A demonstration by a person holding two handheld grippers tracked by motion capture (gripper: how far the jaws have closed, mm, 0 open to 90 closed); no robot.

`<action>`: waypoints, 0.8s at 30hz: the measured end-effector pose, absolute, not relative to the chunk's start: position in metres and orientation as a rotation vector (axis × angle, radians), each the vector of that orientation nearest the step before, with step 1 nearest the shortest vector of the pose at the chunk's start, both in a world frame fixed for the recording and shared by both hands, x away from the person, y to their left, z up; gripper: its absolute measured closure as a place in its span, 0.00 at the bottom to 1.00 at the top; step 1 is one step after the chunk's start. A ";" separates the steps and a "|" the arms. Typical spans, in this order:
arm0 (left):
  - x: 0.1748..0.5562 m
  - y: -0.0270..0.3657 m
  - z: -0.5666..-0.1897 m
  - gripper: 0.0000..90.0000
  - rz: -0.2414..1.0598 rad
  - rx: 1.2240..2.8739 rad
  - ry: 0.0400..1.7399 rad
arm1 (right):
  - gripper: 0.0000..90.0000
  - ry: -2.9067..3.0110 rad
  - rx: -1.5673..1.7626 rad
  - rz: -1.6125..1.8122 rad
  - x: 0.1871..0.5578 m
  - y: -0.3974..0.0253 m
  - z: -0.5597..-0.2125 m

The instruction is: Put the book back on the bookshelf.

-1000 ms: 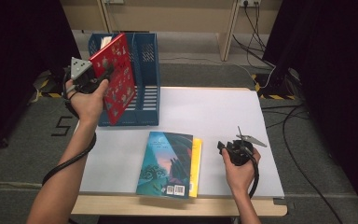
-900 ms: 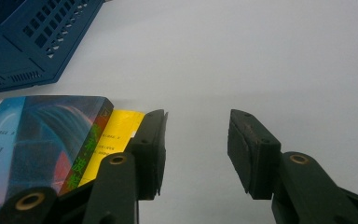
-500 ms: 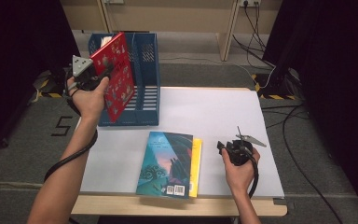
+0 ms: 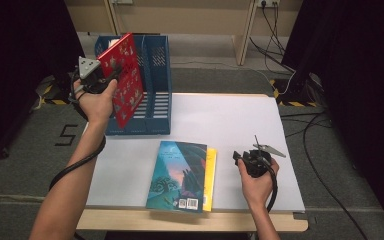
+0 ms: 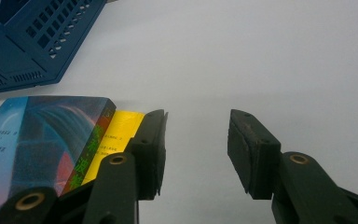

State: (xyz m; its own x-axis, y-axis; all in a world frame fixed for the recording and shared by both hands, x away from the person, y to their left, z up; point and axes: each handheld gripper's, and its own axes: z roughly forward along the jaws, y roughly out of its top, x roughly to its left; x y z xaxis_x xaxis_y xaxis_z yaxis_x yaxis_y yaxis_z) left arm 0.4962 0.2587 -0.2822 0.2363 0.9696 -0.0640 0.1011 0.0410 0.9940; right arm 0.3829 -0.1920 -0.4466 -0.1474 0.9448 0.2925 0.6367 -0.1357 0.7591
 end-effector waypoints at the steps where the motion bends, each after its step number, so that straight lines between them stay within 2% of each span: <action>1: 0.497 0.258 -0.282 0.88 0.945 1.342 1.121 | 0.64 1.785 1.768 1.178 0.383 -0.192 -0.447; 24: 0.516 0.257 -0.283 0.88 0.964 1.322 1.143 | 0.64 1.778 1.761 1.179 0.384 -0.193 -0.448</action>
